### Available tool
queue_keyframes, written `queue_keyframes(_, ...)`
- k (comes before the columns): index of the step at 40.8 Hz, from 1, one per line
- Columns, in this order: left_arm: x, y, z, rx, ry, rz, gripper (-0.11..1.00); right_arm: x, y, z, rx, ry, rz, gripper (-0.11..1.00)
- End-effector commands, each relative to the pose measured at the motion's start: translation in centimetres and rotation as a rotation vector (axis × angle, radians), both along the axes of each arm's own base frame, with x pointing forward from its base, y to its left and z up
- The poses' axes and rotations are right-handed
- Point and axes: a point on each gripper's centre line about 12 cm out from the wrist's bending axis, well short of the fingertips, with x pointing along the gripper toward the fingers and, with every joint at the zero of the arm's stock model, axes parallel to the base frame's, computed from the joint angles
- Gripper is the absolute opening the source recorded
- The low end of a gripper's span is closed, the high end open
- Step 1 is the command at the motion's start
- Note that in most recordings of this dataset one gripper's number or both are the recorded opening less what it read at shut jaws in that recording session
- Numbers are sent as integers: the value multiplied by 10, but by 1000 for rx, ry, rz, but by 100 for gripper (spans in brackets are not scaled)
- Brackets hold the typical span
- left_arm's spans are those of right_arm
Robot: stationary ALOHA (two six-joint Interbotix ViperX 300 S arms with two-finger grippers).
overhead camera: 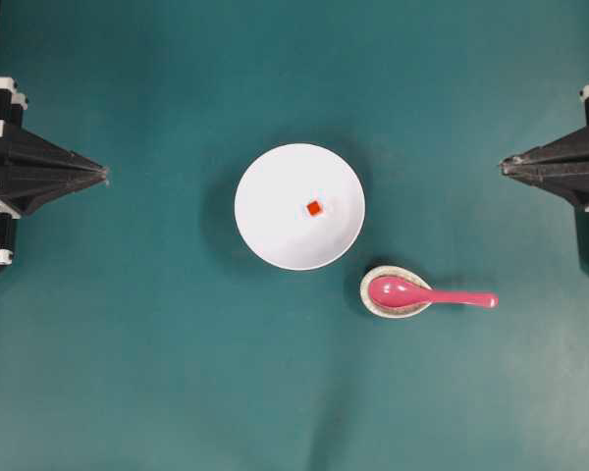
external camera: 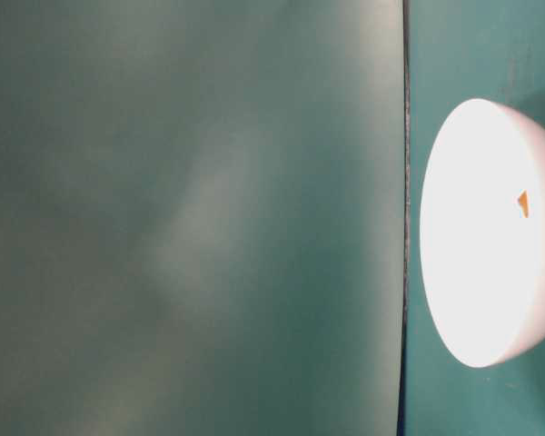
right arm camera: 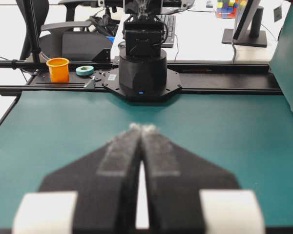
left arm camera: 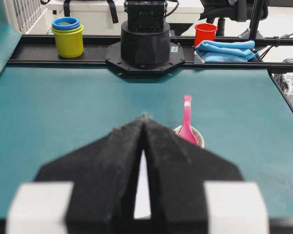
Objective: Grip the spoon and scoop the red block from the bowl with right arm.
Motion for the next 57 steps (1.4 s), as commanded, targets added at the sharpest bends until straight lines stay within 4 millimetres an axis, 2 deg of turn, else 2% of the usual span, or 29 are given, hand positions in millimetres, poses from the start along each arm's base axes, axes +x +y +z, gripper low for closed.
queue_keyframes(1,4,-1,7,1,21,-5,0,2,0,5,3,-14,1,0)
queue_keyframes(15,6,-1,9,-12,57,-5,0,5,1,6,9,2,5,0)
queue_keyframes(22,6,-1,8,-14,58,-5,0,12,7,-7,37,54,34,2)
queue_keyframes(24,6,-1,8,-14,61,-5,0,16,9,-15,64,85,41,11)
queue_keyframes(30,5,-1,5,-41,87,-5,0,29,19,-43,148,156,71,50)
queue_keyframes(32,5,-1,4,-52,94,-5,0,32,25,-54,154,170,91,54)
queue_keyframes(40,4,-1,5,-75,92,-6,0,41,46,-99,231,236,113,50)
queue_keyframes(49,4,-1,5,-75,91,-6,0,32,62,-150,314,343,48,50)
queue_keyframes(57,4,-1,5,-75,91,-6,0,15,76,-171,363,364,-23,50)
